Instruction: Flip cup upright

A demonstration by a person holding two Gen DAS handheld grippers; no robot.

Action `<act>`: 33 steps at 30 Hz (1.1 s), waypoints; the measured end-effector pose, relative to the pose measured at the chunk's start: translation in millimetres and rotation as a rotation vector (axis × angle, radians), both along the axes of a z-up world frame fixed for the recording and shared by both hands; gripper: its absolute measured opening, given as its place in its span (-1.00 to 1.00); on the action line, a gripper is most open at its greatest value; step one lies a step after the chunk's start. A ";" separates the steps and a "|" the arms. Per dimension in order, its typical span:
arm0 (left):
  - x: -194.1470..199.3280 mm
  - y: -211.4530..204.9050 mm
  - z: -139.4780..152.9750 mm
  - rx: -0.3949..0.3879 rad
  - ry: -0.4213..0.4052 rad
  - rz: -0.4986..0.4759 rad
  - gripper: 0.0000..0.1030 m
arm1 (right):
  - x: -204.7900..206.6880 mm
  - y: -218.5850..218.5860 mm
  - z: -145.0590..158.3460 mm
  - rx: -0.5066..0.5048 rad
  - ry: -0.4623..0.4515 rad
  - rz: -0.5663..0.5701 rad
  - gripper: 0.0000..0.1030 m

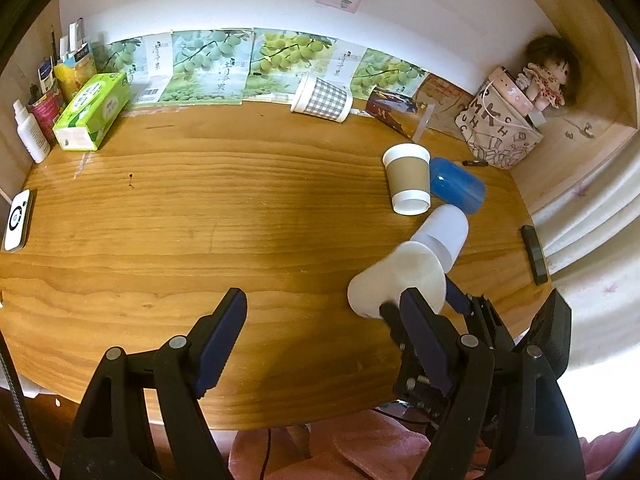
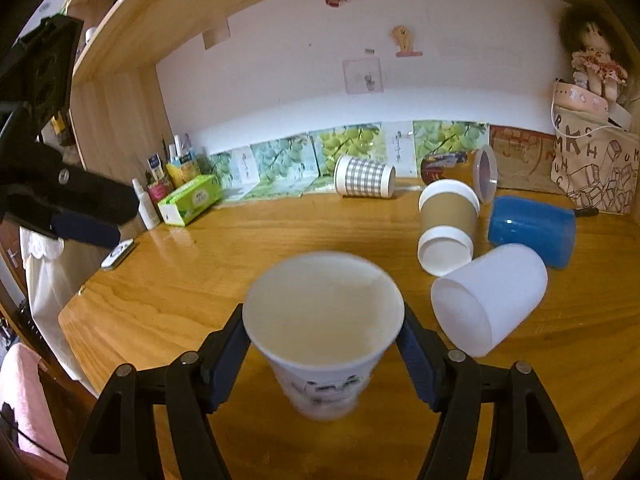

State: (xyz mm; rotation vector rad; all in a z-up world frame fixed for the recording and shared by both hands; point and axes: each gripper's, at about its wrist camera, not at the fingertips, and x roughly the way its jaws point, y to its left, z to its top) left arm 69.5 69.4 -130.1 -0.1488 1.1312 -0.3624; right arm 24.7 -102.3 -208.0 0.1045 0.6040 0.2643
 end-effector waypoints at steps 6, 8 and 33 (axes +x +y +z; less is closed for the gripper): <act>-4.9 -0.8 8.4 0.042 -0.034 0.064 0.59 | -5.1 -6.3 4.4 -0.032 0.050 0.055 0.60; -9.9 -2.2 12.0 0.058 -0.050 0.115 0.59 | -6.2 -13.0 9.2 -0.024 0.070 0.076 0.60; -85.3 -59.5 106.9 0.132 -0.314 0.302 0.86 | -43.3 -99.0 169.7 -0.028 0.226 -0.085 1.00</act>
